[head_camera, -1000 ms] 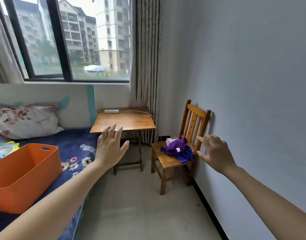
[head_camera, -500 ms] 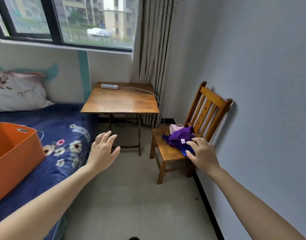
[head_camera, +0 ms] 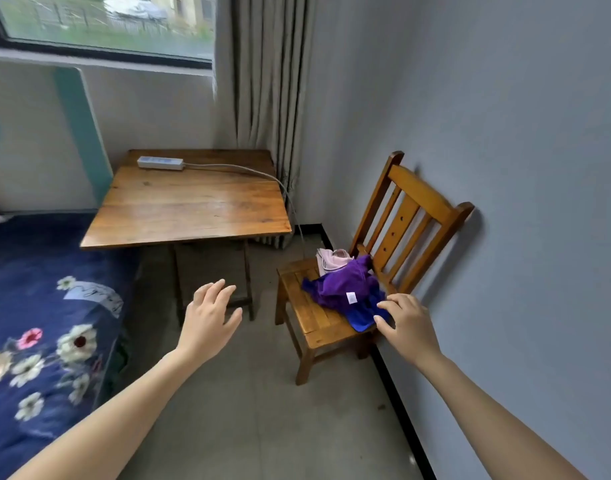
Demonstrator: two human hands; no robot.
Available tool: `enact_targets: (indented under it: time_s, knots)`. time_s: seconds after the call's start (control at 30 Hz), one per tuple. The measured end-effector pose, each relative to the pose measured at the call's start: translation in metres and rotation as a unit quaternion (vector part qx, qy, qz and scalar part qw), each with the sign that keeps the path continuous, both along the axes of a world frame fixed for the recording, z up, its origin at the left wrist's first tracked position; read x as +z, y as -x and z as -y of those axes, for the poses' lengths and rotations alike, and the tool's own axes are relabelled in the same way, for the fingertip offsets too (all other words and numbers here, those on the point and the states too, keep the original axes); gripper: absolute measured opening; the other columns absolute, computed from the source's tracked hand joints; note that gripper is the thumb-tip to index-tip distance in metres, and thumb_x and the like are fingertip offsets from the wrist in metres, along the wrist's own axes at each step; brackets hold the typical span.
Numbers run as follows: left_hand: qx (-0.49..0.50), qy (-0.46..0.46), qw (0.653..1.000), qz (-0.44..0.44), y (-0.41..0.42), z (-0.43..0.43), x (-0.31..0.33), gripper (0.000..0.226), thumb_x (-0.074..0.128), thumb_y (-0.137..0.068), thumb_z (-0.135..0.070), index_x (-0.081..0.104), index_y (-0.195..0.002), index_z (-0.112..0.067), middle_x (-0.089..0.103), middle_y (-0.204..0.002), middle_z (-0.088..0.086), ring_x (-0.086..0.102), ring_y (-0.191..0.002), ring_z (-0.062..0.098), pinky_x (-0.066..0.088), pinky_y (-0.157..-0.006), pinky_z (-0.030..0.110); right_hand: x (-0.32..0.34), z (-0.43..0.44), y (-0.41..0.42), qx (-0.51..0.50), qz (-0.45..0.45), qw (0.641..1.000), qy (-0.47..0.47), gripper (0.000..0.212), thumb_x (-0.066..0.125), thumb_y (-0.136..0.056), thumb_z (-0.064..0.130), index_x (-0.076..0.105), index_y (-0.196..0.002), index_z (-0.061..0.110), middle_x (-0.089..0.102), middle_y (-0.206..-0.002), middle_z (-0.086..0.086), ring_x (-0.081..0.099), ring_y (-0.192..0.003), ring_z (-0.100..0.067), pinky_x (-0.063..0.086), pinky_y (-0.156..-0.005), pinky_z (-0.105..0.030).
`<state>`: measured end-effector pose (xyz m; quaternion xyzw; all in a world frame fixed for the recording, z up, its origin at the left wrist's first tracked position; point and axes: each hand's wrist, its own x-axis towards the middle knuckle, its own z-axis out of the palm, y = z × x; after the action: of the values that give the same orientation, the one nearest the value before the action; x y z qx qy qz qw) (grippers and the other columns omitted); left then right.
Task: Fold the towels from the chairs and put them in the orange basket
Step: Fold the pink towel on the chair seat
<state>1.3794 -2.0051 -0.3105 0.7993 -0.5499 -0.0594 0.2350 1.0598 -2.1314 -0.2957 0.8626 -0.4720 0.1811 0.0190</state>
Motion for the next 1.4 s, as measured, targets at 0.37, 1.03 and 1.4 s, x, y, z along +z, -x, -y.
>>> enact_targets:
  time_s: [0.37,1.03,1.4]
  knots:
    - [0.005,-0.061,0.993,-0.102,0.047,0.195,-0.036,0.049,0.043,-0.096,-0.032,0.035,-0.142,-0.018,0.030,-0.151,0.001,0.015,-0.141,0.020,0.023,-0.111,0.039,-0.038,0.176,0.007,-0.052,0.018,0.992,-0.115,0.032,0.059,-0.089,0.025,0.063,-0.117,0.010,0.060,-0.124,-0.010,0.050,-0.120,-0.026,0.042,-0.098,-0.036]
    - [-0.068,-0.223,0.967,-0.101,0.009,0.439,-0.108,0.044,0.040,-0.097,-0.035,0.038,-0.139,-0.021,0.032,-0.150,-0.002,0.021,-0.141,0.019,0.025,-0.112,0.032,-0.113,0.382,-0.065,-0.112,-0.049,0.947,-0.298,0.039,0.044,-0.096,0.036,0.050,-0.131,0.022,0.048,-0.138,0.003,0.038,-0.129,-0.013,0.033,-0.105,-0.025]
    - [-0.262,-0.332,0.903,-0.068,-0.007,0.562,-0.157,0.042,0.037,-0.098,-0.035,0.040,-0.138,-0.023,0.036,-0.146,-0.004,0.032,-0.135,0.017,0.035,-0.107,0.027,-0.139,0.428,-0.109,-0.225,-0.059,0.903,-0.362,0.036,0.045,-0.095,0.032,0.050,-0.130,0.023,0.048,-0.133,0.006,0.040,-0.125,-0.013,0.033,-0.103,-0.026]
